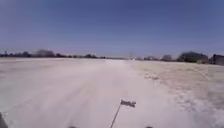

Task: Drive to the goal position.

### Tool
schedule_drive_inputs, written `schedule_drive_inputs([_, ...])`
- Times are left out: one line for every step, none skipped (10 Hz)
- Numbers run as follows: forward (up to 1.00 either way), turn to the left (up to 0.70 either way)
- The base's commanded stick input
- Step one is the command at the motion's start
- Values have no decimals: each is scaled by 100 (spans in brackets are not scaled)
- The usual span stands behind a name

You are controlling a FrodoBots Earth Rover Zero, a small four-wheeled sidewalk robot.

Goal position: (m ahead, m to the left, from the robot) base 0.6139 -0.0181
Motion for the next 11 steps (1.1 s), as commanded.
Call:
schedule_drive_inputs([70, 0])
schedule_drive_inputs([70, 0])
schedule_drive_inputs([70, 0])
schedule_drive_inputs([70, 0])
schedule_drive_inputs([70, 0])
schedule_drive_inputs([70, 0])
schedule_drive_inputs([70, 0])
schedule_drive_inputs([70, 0])
schedule_drive_inputs([70, 0])
schedule_drive_inputs([70, 0])
schedule_drive_inputs([70, 0])
